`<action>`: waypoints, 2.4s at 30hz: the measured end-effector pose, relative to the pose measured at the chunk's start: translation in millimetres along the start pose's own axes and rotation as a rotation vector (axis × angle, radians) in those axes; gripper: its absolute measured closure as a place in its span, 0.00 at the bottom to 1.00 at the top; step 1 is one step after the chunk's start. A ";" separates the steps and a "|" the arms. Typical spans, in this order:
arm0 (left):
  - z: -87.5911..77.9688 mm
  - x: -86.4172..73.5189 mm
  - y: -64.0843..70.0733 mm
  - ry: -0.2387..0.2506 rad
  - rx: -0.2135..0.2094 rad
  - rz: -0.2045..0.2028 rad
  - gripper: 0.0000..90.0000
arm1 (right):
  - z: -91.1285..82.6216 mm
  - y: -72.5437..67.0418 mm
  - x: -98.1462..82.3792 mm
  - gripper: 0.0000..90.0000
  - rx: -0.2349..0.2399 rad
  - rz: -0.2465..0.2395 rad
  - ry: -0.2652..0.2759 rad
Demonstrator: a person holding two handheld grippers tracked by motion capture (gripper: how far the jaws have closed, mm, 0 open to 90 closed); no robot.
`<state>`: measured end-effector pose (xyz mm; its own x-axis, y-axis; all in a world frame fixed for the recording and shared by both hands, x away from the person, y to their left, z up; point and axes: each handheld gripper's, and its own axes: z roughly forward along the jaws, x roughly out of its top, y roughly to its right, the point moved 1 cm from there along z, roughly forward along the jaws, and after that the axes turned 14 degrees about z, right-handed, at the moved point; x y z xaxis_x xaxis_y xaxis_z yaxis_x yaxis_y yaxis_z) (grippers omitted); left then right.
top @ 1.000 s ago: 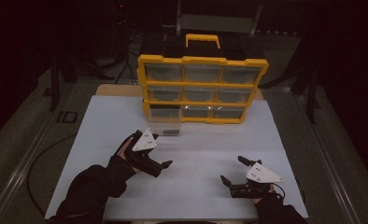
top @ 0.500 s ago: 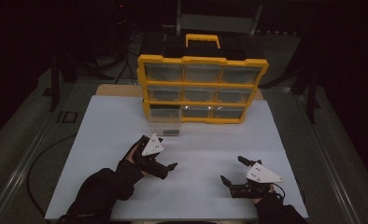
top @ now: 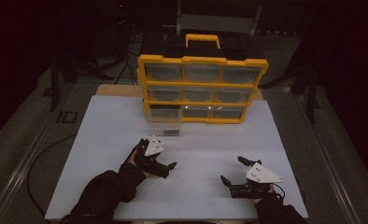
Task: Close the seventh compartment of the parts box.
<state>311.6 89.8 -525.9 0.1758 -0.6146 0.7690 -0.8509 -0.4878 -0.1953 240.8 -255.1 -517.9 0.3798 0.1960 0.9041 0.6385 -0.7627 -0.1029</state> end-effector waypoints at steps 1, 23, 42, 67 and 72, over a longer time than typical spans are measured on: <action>1.1 -0.4 -0.1 -0.010 0.008 -0.006 0.00 | 0.1 0.0 -0.1 0.09 0.000 0.001 0.000; 7.6 -5.1 -11.8 -0.043 0.177 -0.096 0.15 | 0.4 0.0 -0.1 0.09 -0.005 0.007 -0.003; 3.7 -6.0 -20.6 -0.036 0.257 -0.119 0.56 | 0.8 0.4 0.0 0.09 -0.010 0.006 -0.005; 7.0 -5.3 -30.1 -0.052 0.281 -0.109 1.00 | 0.7 0.6 -0.1 0.09 -0.013 0.004 -0.004; 10.9 -3.5 -32.3 -0.052 0.263 -0.104 1.00 | 1.0 1.0 -0.4 0.09 -0.017 0.002 -0.009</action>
<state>343.9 101.0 -528.9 0.2862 -0.5805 0.7623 -0.6706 -0.6896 -0.2734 242.0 -255.4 -518.7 0.3872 0.1994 0.9002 0.6264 -0.7733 -0.0981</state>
